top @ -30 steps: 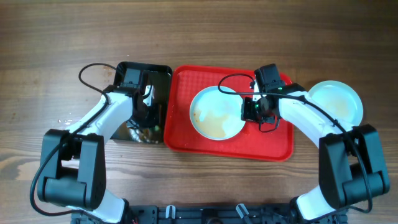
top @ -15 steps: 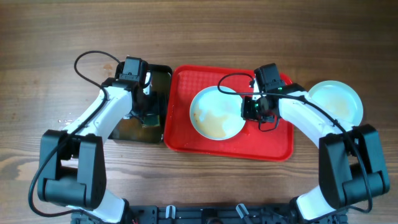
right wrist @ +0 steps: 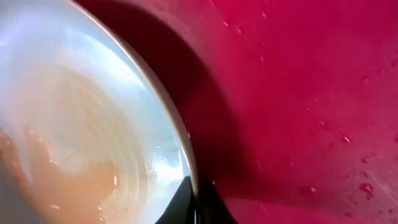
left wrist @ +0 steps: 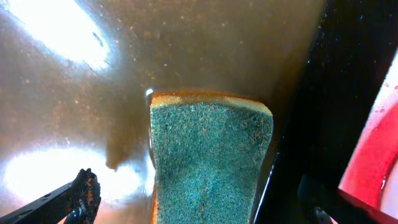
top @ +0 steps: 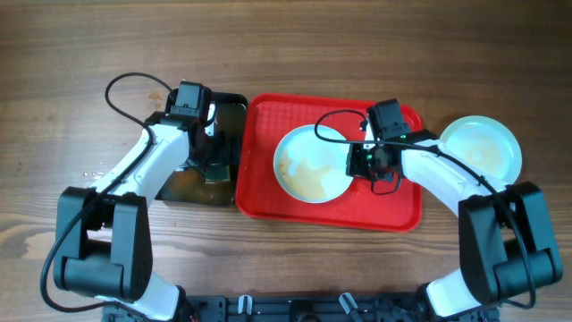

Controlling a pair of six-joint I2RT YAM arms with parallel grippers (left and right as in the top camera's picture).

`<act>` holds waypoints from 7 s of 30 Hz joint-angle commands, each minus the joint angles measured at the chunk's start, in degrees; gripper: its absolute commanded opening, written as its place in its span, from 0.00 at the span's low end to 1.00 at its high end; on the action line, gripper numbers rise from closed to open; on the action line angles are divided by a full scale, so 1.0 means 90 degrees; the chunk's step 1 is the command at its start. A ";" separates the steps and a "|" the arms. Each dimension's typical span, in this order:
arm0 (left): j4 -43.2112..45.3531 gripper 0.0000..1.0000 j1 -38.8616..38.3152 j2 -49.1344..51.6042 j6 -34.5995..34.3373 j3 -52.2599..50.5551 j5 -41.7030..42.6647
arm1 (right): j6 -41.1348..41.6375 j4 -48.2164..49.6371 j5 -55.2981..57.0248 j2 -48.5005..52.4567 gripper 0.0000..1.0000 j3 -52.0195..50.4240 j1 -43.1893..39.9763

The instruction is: Clean dirty plates on tray and stack at the side

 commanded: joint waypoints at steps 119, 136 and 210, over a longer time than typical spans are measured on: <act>-0.0789 1.00 -0.0318 -0.7038 -0.0821 -0.1481 -0.0209 | -0.2358 -0.2387 0.0942 -0.7388 1.00 -0.0044 -0.1695; -0.1841 1.00 -0.0318 -0.7643 -0.0821 -0.1486 -0.0209 | -0.2358 -0.2603 0.0942 -0.7206 1.00 -0.0044 -0.1695; 0.2601 1.00 0.0464 -1.0856 -0.0821 -0.5727 -0.0401 | -0.2220 0.3075 0.0845 -1.0856 1.00 -0.5549 -0.1581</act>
